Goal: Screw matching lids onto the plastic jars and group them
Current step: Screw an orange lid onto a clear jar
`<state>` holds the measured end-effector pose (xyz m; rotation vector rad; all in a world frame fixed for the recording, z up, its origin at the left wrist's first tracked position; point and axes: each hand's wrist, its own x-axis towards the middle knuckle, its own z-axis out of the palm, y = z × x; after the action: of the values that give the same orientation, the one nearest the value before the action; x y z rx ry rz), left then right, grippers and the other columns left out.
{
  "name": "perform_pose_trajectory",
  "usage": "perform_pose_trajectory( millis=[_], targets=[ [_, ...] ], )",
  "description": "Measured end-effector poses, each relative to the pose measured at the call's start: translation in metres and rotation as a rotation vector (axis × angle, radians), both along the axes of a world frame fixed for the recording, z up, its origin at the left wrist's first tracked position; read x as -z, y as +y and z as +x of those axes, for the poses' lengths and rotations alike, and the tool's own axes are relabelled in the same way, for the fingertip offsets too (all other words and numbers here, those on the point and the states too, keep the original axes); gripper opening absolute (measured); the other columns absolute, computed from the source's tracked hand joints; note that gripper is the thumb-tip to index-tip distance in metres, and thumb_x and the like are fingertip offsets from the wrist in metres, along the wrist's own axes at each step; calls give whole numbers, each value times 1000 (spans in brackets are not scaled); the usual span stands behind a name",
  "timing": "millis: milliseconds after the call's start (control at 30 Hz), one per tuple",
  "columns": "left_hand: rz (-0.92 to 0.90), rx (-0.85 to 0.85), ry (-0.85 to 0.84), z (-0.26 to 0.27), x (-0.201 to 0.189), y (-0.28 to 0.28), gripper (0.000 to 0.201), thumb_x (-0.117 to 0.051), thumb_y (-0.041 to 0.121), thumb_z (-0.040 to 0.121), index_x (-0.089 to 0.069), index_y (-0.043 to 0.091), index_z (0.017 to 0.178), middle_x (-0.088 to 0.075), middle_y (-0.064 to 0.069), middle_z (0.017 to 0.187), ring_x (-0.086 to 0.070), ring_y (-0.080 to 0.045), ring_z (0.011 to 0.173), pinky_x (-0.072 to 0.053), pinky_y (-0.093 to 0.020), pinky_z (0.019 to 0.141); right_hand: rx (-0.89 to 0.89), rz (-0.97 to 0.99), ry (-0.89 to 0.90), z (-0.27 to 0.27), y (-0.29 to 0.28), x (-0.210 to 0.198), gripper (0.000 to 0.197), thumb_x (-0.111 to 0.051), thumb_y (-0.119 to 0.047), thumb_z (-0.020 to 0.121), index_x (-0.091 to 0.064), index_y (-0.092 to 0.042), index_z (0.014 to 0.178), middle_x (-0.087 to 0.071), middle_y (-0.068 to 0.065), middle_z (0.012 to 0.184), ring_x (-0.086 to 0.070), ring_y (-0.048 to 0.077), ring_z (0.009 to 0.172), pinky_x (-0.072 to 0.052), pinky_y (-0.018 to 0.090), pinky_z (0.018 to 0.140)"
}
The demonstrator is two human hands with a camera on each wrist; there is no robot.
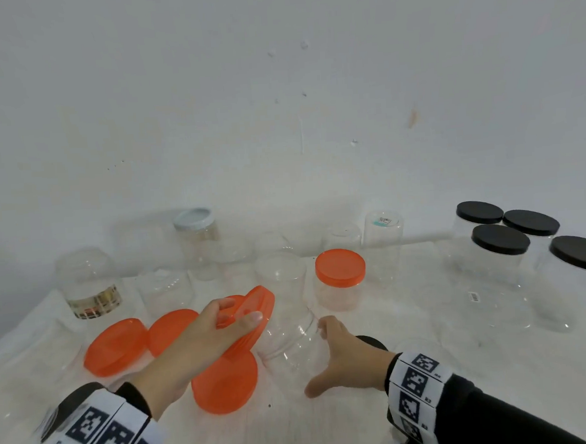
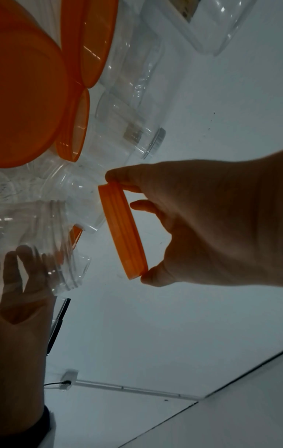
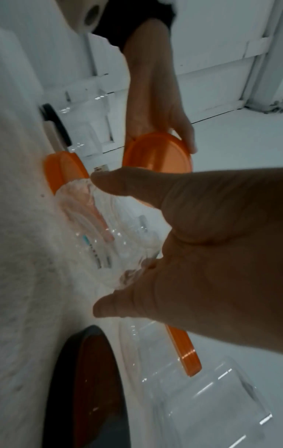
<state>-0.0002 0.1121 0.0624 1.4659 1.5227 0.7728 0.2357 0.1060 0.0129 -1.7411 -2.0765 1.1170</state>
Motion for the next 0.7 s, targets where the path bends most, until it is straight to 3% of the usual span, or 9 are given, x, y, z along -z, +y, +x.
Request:
perform_pose_trajectory(
  millis=[67,133,200,300,367,467,600,700],
  targets=[
    [6,8,18,2,1,-1,84,-64,69,58,-43,35,131,-52,9,127,-53,-2,107,-42,-15,73,-37,-30,20,1,-1,5,106,-86,-43,64,-15,-18,138,-35,-4,130,-47,12,104,-44,20,83],
    [24,30,44,3,3,-3,91,-64,68,56,-41,32,136,-49,9,129,-50,-7,114,-41,-14,74,-61,-56,24,2,-1,11,112,-88,-41,62,-10,-19,140,-40,-1,133,-50,14,109,-45,26,93],
    [44,67,72,6,4,-6,96,-66,70,55,-39,31,138,-47,15,126,-48,-3,113,-39,-10,73,-70,-70,38,3,-1,16,117,-88,-39,63,-6,-22,144,-43,-2,131,-48,15,112,-41,25,95],
    [83,120,126,14,8,-8,104,-70,75,54,-37,28,141,-48,19,123,-47,0,111,-40,-15,86,-76,-78,102,5,0,20,117,-87,-39,63,-7,-26,147,-38,-7,138,-40,11,121,-35,25,102],
    [98,149,191,19,12,-9,109,-70,72,53,-34,26,144,-46,12,133,-45,-5,118,-37,-20,95,-71,-86,162,4,1,23,110,-87,-37,64,-15,-26,146,-38,-16,133,-41,4,118,-35,17,95],
    [117,191,252,25,21,-8,103,-76,65,62,-30,26,146,-42,9,141,-42,-5,121,-36,-21,96,-40,-115,260,4,2,27,99,-87,-33,65,-23,-30,141,-45,-23,126,-47,-4,111,-38,9,80],
    [132,259,338,34,33,-10,108,-77,63,62,-24,27,148,-33,11,145,-36,-1,120,-31,-17,93,-11,-139,308,5,4,33,95,-88,-34,63,-26,-36,134,-48,-20,128,-40,3,125,-34,23,100],
    [150,285,383,38,40,-10,111,-75,67,59,-21,28,148,-28,11,149,-33,-2,123,-30,-19,96,-13,-138,296,6,5,33,97,-89,-36,61,-25,-37,134,-47,-21,126,-40,3,123,-35,25,101]
  ],
)
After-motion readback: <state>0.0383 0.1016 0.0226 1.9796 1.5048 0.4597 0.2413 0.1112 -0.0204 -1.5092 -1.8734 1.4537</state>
